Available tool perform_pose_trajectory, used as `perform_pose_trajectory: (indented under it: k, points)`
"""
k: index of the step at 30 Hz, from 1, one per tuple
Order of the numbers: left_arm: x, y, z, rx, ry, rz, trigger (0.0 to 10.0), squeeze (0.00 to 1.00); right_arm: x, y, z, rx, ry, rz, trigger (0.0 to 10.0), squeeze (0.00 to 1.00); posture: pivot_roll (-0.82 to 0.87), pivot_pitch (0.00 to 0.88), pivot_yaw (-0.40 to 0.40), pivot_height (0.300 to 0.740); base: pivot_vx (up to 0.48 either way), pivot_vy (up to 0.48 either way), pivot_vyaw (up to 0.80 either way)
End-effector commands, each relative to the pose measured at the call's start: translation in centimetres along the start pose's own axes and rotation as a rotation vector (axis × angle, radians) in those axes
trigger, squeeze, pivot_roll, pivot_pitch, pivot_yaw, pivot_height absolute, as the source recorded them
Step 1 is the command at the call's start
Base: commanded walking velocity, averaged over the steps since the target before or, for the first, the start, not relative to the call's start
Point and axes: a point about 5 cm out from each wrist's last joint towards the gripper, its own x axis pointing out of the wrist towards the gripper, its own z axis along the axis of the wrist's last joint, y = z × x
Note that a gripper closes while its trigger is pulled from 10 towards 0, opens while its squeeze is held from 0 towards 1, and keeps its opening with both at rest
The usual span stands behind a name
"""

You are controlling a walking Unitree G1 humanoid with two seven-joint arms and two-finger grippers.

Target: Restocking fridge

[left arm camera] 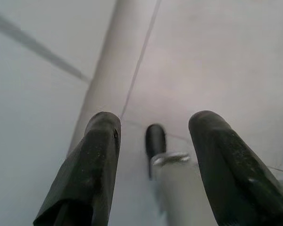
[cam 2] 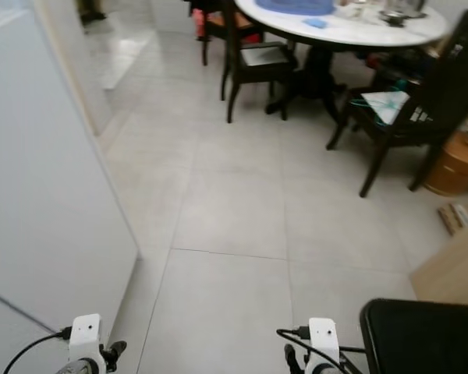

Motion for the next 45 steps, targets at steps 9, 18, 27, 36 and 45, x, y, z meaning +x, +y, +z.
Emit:
perform_pose_trajectory:
  k: [9,18,27,36,45]
  points:
    - [-0.3,0.5,-1.4,0.04,0.046,-0.003,10.0,0.0,-0.4,-0.2,-1.9,0.02,0.05,-0.025,10.0,0.0,-0.17,0.057,0.0,0.74,0.0,0.0,0.8]
    - [-0.5,1.1,-1.8,0.056,0.051,0.005,10.0,0.0,-0.4,0.1,-1.9,0.031,0.037,-0.017,10.0,0.0,-0.17,0.132,0.001,0.74,0.0,0.0,0.8]
    - [-0.6,1.1,-2.0,0.066,0.057,0.0,10.0,0.0,-0.4,0.1,-1.9,0.01,0.036,-0.007,10.0,0.0,-0.17,0.158,0.001,0.74,0.0,0.0,0.8]
    - [-0.6,1.3,-1.9,0.067,0.059,0.002,10.0,0.0,-0.5,0.0,-2.2,0.0,0.049,-0.005,10.0,0.0,-0.17,0.166,0.002,0.74,0.0,0.0,0.8]
    - [-0.6,1.3,-1.9,0.07,0.059,0.001,10.0,0.0,-0.5,0.1,-2.3,-0.005,0.055,-0.001,10.0,0.0,-0.17,0.165,0.003,0.74,0.0,0.0,0.8]
